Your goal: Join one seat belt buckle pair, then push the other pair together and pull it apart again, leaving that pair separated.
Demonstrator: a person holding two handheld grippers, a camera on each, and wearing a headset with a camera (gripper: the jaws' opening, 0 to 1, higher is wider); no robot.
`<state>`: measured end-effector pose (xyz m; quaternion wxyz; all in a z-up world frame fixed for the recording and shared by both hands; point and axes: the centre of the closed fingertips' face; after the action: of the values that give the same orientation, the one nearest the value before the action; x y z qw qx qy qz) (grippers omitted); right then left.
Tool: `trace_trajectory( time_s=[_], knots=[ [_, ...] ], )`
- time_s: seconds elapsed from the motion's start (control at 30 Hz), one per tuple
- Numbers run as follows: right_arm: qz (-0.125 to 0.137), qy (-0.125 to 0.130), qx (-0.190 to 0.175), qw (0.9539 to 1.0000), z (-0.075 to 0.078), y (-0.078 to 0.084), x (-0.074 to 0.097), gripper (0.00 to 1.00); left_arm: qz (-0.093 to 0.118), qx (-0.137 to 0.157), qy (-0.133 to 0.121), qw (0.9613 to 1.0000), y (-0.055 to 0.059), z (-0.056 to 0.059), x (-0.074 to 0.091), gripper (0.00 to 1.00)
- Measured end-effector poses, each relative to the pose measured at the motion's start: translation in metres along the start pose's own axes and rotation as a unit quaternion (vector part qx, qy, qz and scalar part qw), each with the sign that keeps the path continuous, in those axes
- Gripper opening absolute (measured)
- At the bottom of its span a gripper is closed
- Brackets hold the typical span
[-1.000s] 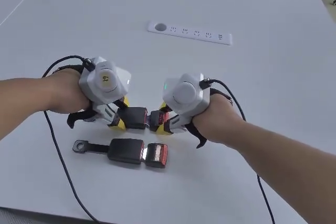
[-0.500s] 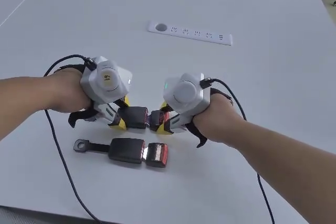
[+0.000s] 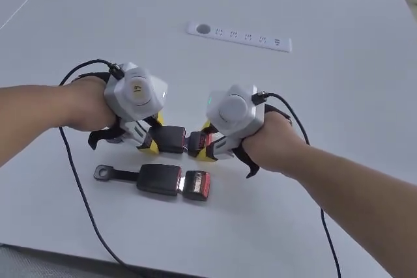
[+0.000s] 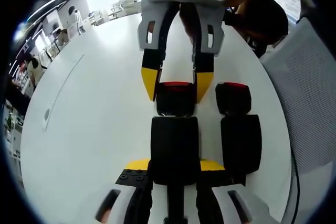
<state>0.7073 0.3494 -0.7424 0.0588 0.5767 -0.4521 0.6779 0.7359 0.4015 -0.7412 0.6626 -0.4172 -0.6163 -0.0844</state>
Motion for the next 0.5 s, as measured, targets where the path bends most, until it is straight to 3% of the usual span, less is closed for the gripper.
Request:
trace_trajectory(
  time_s=[0.5],
  knots=[
    [-0.005, 0.002, -0.007, 1.0, 0.003, 0.011, 0.007, 0.31, 0.0, 0.002, -0.001, 1.0, 0.001, 0.0, 0.0, 0.31]
  ],
)
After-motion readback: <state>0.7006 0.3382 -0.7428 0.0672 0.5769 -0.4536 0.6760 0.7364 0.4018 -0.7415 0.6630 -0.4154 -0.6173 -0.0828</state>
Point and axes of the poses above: the centre of the closed fingertips' face, and the gripper's own axes: x roughly backward along the fingers, z roughly to its right, y roughly out of its underside, and after that the axes turned 13 degrees about -x, right-handed
